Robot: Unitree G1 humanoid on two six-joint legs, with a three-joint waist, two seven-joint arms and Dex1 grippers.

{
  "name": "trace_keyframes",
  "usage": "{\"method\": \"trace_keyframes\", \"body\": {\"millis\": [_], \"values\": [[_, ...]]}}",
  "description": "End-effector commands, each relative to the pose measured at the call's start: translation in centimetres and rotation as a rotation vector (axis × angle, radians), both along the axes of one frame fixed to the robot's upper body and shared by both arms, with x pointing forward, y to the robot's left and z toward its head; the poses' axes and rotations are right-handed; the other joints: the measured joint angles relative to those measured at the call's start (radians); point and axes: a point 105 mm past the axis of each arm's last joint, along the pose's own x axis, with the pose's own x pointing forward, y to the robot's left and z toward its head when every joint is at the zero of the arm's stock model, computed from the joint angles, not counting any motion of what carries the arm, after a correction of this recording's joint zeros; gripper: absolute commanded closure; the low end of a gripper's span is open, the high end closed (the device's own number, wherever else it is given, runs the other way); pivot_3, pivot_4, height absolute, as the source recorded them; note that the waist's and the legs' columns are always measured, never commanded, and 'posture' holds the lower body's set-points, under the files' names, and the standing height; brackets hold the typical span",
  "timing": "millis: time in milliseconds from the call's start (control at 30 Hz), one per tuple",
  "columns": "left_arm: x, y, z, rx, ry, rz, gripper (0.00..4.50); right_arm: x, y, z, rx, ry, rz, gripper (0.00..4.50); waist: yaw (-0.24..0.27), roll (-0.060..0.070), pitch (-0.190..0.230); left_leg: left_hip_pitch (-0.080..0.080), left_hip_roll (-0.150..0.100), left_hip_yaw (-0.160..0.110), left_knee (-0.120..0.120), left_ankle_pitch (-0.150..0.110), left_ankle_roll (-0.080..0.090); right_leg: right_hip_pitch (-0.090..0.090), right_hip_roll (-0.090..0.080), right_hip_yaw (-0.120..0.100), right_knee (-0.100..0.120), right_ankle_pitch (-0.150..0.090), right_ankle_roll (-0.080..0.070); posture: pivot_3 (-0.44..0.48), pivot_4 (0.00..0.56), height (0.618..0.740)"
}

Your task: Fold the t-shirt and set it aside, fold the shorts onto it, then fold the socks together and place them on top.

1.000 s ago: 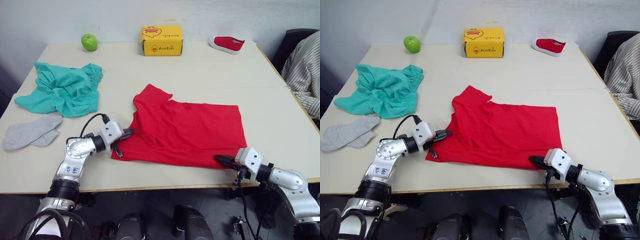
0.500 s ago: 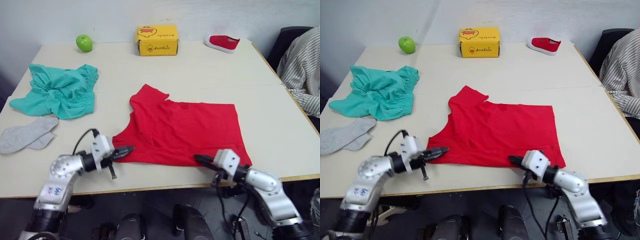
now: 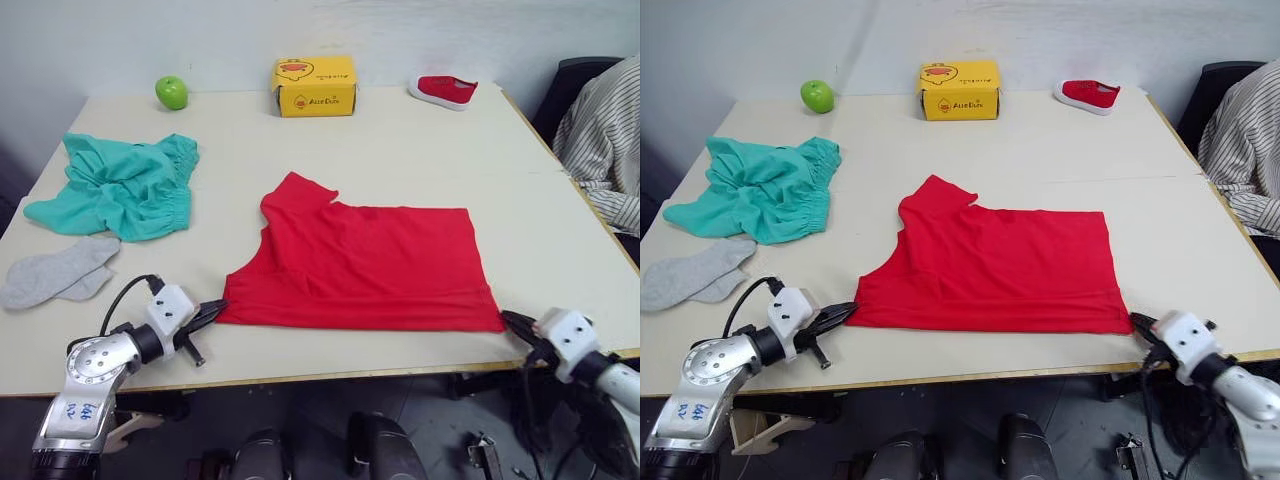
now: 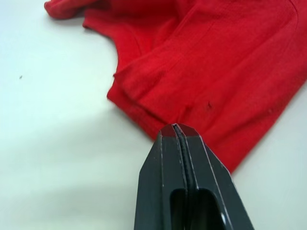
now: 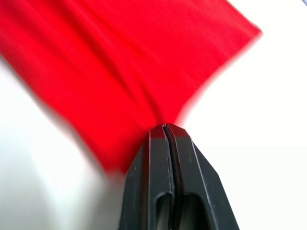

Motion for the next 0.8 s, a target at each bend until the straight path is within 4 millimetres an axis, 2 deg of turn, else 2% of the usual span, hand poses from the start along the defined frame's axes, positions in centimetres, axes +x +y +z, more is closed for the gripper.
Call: {"method": "trace_keyframes", "body": {"millis": [33, 67, 133, 167, 267, 367, 600, 700, 767, 800], "values": [[-0.7, -0.1, 3.1, -0.088, -0.075, -0.078, 4.5, -0.4, -1.4, 2.8, 0.066, -0.04, -0.02, 4.49, -0.002, 0.0, 0.0, -0.001, 0.0, 0.0, 0.0, 0.0, 0.0, 0.0, 0.0, 0.0, 0.0, 0.0, 0.0, 0.0, 0.15, 0.74], [-0.9, 0.0, 3.6, -0.088, -0.072, -0.095, 4.33, -0.5, -1.2, 3.6, 0.114, -0.033, 0.0, 4.5, -0.002, 0.001, 0.001, 0.0, 0.0, 0.0, 0.0, 0.0, 0.0, 0.0, 0.0, 0.0, 0.0, 0.0, 0.0, 0.0, 0.15, 0.74], [-1.6, 0.1, 4.1, -0.001, -0.072, -0.174, 3.94, -1.2, 0.2, 4.3, 0.067, 0.036, 0.139, 4.15, -0.003, 0.002, 0.001, -0.001, 0.0, 0.0, 0.0, 0.0, 0.0, -0.001, 0.0, 0.001, 0.0, 0.0, 0.0, 0.0, 0.15, 0.74], [-1.8, 0.1, 4.1, 0.048, -0.076, -0.209, 3.61, -1.4, 0.6, 4.3, 0.023, 0.066, 0.195, 3.91, -0.005, 0.003, 0.001, -0.001, 0.001, 0.0, 0.0, 0.0, 0.0, -0.001, 0.0, 0.002, 0.0, 0.0, -0.001, 0.0, 0.15, 0.74], [-2.2, 0.3, 3.7, 0.18, -0.081, -0.289, 2.66, -1.9, 1.6, 3.8, -0.113, 0.128, 0.334, 2.89, -0.004, 0.003, 0.001, 0.0, 0.001, 0.0, -0.001, -0.001, -0.001, -0.001, 0.002, 0.0, -0.001, -0.001, -0.001, 0.0, 0.15, 0.74], [-2.3, 0.4, 1.9, 0.285, -0.054, -0.349, 1.71, -1.5, 2.5, 2.7, -0.204, 0.161, 0.429, 1.85, -0.004, 0.003, 0.001, -0.001, 0.001, 0.001, -0.001, -0.001, -0.001, -0.001, 0.002, 0.0, -0.002, -0.001, -0.001, 0.0, 0.15, 0.74], [-1.5, 0.1, 0.0, 0.342, 0.007, -0.343, 1.71, 1.4, 3.5, 1.7, -0.278, 0.175, 0.491, 1.85, -0.004, 0.003, 0.001, -0.001, 0.001, 0.002, -0.001, 0.001, -0.004, -0.002, 0.002, 0.0, -0.002, 0.0, -0.001, 0.0, 0.15, 0.74], [-0.7, 0.4, -2.0, 0.439, 0.069, -0.356, 1.71, 2.5, 3.7, 0.5, -0.304, 0.222, 0.508, 1.85, -0.003, 0.003, 0.0, 0.001, 0.001, 0.002, -0.001, 0.001, -0.005, 0.0, 0.001, 0.0, -0.001, 0.0, -0.001, 0.0, 0.15, 0.74], [0.1, 0.6, -2.5, 0.47, 0.081, -0.341, 2.13, 3.0, 3.9, 0.3, -0.315, 0.228, 0.518, 1.8, -0.003, 0.004, -0.002, 0.011, 0.001, 0.002, -0.001, 0.0, -0.002, 0.01, 0.001, 0.0, -0.002, 0.0, 0.0, 0.0, 0.15, 0.74], [0.4, 0.5, -2.5, 0.47, 0.079, -0.344, 2.33, 3.4, 3.8, 0.2, -0.321, 0.229, 0.51, 1.99, -0.004, 0.005, -0.004, 0.016, 0.002, 0.002, -0.002, -0.005, -0.003, 0.016, 0.0, 0.0, -0.005, 0.0, -0.001, 0.0, 0.15, 0.74]]}}
